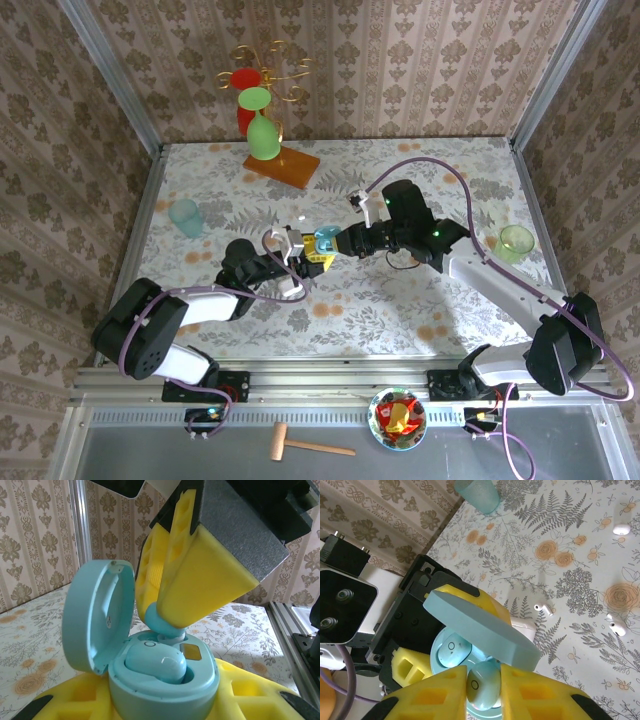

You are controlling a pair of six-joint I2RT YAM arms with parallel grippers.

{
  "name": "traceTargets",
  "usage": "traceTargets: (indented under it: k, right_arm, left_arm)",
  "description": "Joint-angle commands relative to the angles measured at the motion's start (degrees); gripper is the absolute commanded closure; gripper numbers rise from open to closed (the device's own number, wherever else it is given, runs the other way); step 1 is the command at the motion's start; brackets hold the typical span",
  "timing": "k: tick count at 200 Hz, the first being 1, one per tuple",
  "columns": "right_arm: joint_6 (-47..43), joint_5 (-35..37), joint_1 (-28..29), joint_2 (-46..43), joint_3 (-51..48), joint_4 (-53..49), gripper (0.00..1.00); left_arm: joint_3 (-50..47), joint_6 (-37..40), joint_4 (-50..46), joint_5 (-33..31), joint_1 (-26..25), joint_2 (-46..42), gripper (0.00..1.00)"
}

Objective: Insert wireless bluetooth earbuds into charging case

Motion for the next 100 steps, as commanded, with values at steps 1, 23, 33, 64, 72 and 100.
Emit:
traceTargets:
  k: [1,23,33,64,72,100]
  right_arm:
    - [-1.27,2.59,0.20,-1.10,-0.92,-0.23,0.71]
    - [-1.03,3.16,0.20,-2.00,-0.83,-0.62,0.64]
    - [-0.97,3.40,0.20,-2.67,-0.92,-0.79,0.63]
    - [-2.70,2.91,0.12,-6.44,-1.84,-1.67,0.52]
    - [-3.04,2.29,0.03,-7.78,-2.38,-1.07,0.48]
    - [1.76,4.58,-0.12,-9.38,-1.50,1.65,0.38]
  left_arm:
    - [1.32,-0.96,3.49,1.04,-0.03,-1.26,0.72]
    - [1.11,-0.78,3.50,0.81,-0.01,-1.42,0.72]
    - [1.01,-0.64,3.50,0.71,0.02,-1.55,0.72]
    - [0.35,0.19,3.41,0.23,0.11,-1.65,0.72]
    - [0.31,0.32,3.43,0.13,0.20,-1.63,0.72]
    - [-0.21,1.22,3.32,0.40,0.28,-1.81,0.72]
